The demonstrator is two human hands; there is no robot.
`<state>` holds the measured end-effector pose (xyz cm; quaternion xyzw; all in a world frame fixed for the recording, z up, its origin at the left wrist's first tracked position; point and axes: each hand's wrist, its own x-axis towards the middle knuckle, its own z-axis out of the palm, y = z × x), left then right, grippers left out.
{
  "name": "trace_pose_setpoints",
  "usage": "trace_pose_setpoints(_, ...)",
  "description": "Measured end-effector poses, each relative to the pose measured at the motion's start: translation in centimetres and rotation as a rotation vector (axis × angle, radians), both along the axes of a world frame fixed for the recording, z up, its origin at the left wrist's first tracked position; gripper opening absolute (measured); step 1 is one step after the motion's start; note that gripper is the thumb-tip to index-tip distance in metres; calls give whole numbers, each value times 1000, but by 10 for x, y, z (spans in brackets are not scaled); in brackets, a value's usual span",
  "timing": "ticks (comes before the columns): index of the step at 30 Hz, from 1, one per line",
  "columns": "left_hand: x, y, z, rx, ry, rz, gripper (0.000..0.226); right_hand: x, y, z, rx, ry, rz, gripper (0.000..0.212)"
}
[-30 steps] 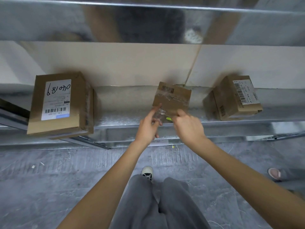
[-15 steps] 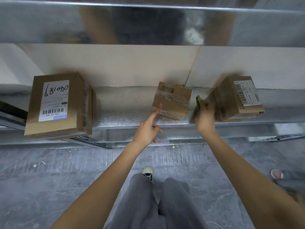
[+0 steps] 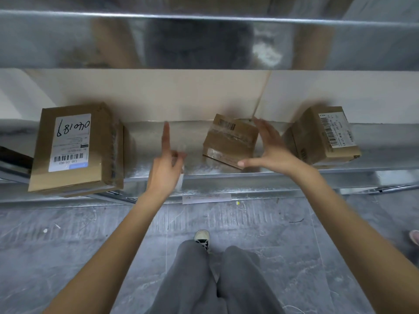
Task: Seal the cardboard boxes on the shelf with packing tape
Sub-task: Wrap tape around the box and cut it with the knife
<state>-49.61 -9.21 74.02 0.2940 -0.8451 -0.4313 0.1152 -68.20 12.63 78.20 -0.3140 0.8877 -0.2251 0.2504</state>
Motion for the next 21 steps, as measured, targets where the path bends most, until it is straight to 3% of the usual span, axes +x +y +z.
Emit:
trace_pose_setpoints(4, -16, -16, 12, -26, 100, -9, 86, 5, -14, -12, 112, 71, 50, 130)
trace_pose_setpoints(10, -22, -34, -3, -365, -268, -245, 79, 4, -21, -27, 10, 66, -44, 116)
trace_pose_setpoints(15, -17, -39, -26, -422, -260, -384, 66, -1, -20, -29, -45, -4, -79, 110)
trace_pose_setpoints(18, -10, -33, -24, -525, -191, -261, 73, -6, -19, -14, -104, -153, -122, 93)
trace_pose_setpoints(20, -9, -29, -20, -582, 9, -147, 56, -10, -15, -4, -105, -341, -110, 83)
trace_pose_setpoints(21, -12, -26, -18, -507, 109, -126, 46, -12, -13, 0, -85, -432, -91, 84)
